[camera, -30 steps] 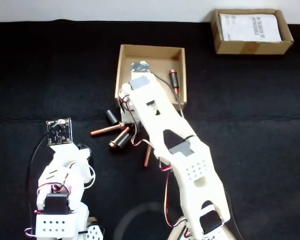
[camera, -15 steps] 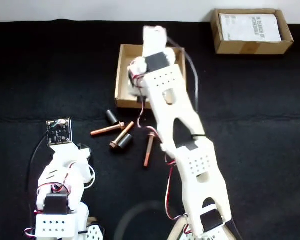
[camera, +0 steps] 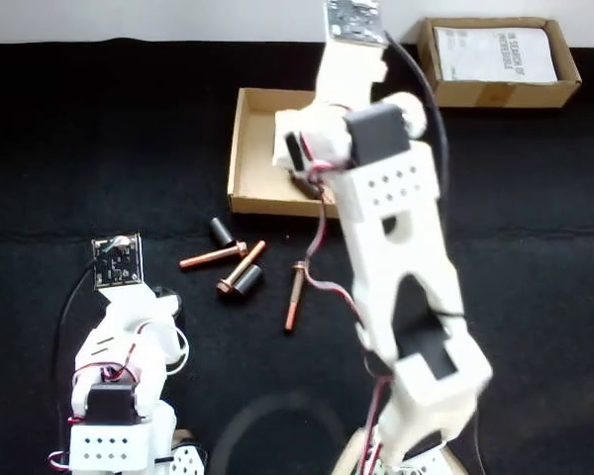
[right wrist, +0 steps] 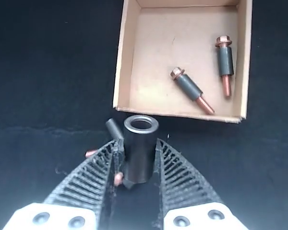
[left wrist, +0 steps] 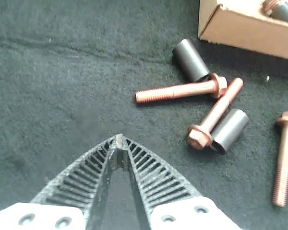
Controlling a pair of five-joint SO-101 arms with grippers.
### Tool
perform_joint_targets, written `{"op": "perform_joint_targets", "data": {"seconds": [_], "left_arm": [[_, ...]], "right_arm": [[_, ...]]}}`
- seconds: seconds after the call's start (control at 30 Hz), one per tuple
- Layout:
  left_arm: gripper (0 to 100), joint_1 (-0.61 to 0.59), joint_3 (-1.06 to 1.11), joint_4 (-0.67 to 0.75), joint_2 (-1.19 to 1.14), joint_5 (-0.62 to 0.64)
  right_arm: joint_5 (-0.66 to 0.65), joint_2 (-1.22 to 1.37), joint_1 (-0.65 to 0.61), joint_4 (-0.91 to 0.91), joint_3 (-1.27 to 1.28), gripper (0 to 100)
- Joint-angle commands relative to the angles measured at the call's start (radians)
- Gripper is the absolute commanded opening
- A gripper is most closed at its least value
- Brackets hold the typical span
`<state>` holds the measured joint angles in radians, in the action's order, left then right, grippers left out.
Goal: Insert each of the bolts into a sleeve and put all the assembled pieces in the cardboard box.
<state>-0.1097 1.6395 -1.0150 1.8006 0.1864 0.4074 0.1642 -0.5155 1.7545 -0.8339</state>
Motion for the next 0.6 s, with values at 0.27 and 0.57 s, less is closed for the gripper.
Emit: {"op": "perform_joint_targets", "data": {"seconds": [0.27,0.57], "left_arm": [[2,0.096,-0.348,-0.092,-0.231,0.002],[2,0.234,-0.777,-0.104,-0.803,0.075]], "right_arm": [[-0.011,-0.616,-0.007,0.008,0.495,0.7],[-0.012,-0.957,0.064,0.007,0.846,0.7]]}}
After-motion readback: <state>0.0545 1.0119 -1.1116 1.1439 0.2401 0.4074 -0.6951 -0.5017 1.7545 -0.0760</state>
